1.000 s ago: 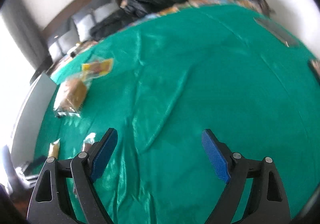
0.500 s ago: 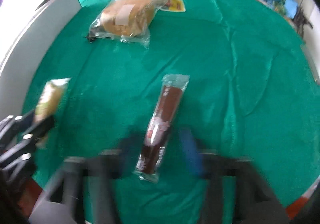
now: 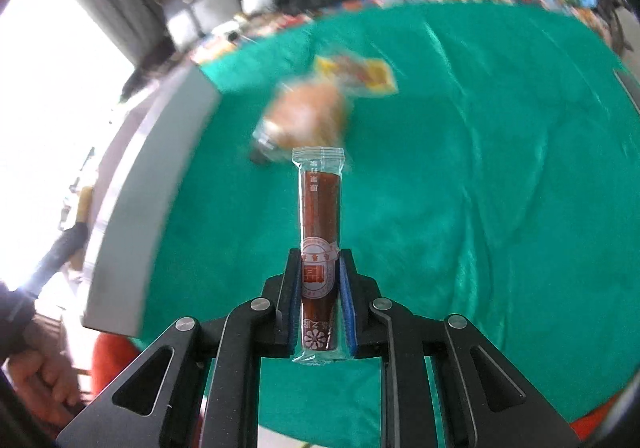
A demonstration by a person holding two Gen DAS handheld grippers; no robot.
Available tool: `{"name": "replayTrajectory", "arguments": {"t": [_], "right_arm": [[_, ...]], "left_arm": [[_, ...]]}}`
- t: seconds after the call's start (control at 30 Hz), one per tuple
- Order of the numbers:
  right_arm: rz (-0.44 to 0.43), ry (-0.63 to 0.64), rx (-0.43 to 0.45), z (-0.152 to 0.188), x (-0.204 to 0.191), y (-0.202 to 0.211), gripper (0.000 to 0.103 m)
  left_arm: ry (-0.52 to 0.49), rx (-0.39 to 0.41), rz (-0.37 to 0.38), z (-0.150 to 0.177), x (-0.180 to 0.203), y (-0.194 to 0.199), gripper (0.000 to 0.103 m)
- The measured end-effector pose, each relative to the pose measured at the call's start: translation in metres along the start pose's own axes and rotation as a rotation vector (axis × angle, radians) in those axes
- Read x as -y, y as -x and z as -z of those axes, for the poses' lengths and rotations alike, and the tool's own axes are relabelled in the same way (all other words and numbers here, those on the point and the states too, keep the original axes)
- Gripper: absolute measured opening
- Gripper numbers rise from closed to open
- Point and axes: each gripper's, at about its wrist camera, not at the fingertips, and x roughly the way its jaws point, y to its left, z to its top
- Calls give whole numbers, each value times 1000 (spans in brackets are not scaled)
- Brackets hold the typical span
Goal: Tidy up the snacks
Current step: 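Drop the sausage stick into the box with the right tool while the left drops the cake packet there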
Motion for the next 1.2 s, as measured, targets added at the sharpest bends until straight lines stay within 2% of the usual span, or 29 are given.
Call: {"name": "replayTrajectory", "arguments": {"t": [0.17,0.3,0.43,0.53,0.57,0.6,0.63,0.67,0.7,0.77,0.83,0.9,1.0,1.07,1.1,1.2], "right_arm": [[-145,120,58,-44,-83,20,18],[-260,244,68,-68,-173,23,18],[-312,368,64,-78,-262,-2,18],[-317,408,25,-72,-301,-33,18],[-318,415,15,-69,-312,-46,19],[-318,419,6,-66,-314,-57,24],[-310,422,-8,-64,-316,-68,41],[-295,417,-29,-63,-313,-79,52],[-282,401,-35,-61,-304,-83,60],[-259,376,-2,-55,-275,-81,60],[-198,373,27,-50,-244,-77,62],[-95,381,77,-42,-198,-71,66],[87,406,142,-23,-116,-63,67],[225,410,126,-9,-56,-65,67],[272,403,108,-5,-32,-66,67],[388,346,82,10,47,-60,67]], "left_arm": [[64,43,-119,-32,-73,24,29],[130,38,-203,-38,-133,34,29],[158,17,-304,-30,-176,34,29],[176,-32,-395,-18,-205,17,29],[183,-50,-415,-15,-211,12,36],[200,-90,-441,-9,-220,2,58],[215,-108,-462,-6,-225,-4,71],[229,-113,-486,0,-228,-5,89],[242,-91,-503,5,-229,-2,90],[250,-56,-476,11,-223,4,90],[240,-21,-437,14,-207,12,90],[203,18,-393,11,-181,20,92],[131,65,-266,8,-120,28,100],[84,73,-178,7,-85,27,101],[44,64,-122,9,-57,21,102],[-38,-8,-24,20,3,-11,102]]}}
